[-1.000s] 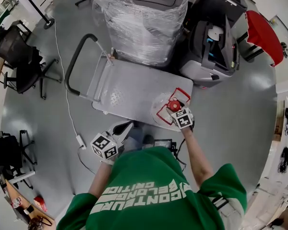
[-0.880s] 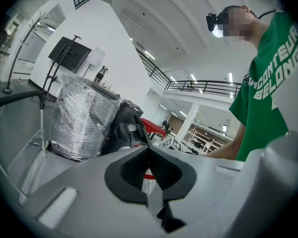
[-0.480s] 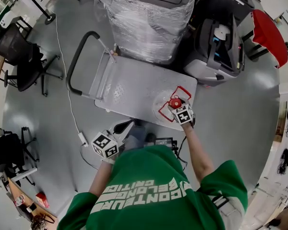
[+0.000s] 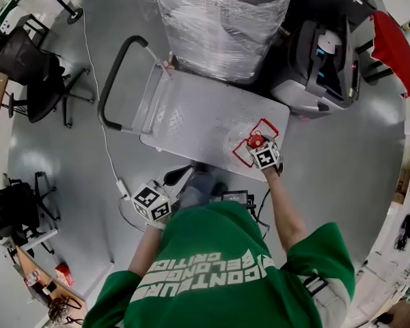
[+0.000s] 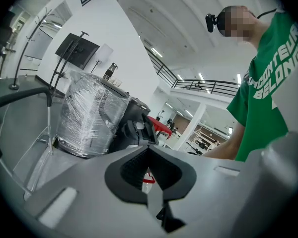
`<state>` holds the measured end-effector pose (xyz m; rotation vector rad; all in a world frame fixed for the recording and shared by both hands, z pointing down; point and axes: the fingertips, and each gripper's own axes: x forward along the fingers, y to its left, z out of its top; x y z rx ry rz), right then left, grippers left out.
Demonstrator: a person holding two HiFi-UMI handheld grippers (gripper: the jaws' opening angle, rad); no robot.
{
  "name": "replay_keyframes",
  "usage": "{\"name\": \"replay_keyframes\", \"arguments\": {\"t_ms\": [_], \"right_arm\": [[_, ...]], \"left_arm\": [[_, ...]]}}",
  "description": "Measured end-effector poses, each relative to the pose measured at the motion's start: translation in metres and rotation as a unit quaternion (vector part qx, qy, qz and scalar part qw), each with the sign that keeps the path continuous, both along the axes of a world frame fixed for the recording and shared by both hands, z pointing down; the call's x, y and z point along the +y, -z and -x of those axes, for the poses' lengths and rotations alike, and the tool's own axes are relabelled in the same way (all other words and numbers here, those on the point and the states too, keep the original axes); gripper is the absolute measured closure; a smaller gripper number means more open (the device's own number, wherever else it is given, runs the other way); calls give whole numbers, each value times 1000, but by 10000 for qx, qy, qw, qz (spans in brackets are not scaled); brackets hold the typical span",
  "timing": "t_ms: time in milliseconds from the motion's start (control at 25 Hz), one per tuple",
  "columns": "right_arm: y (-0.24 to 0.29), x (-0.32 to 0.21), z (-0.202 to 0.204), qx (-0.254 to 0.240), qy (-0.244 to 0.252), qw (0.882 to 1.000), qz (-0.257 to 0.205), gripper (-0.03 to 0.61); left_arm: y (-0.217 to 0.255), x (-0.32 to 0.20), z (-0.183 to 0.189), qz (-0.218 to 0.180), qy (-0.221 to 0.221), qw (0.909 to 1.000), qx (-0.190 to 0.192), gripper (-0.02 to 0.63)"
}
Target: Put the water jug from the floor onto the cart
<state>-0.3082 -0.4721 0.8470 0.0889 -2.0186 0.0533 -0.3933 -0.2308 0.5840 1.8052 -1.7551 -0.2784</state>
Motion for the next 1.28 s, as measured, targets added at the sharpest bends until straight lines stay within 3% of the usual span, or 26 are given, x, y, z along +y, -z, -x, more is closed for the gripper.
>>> {"name": "replay_keyframes", "arguments": {"t_ms": [600,920,1080,1200,1280], "right_arm": [[-72,-19,-11,1152,-259,9928,182,276],[-92,-21,-15,1484,-365,9880,212,277],[-101,-24,-7,1471,-359,9884,119,276],[-114,-19,6,1187,-305,9922,210,278],[-118,-18,-3,1397,-459,9889,197,277]], "left_arm": [[-14,-9,21,216,-86,9996,162,604],[-16,-9,33,285,-30,9994,210,604],[-18,-7,39,315,-24,9993,220,604],[-21,-7,42,355,-26,9991,243,604],[-23,-7,44,378,-31,9990,256,604]]}}
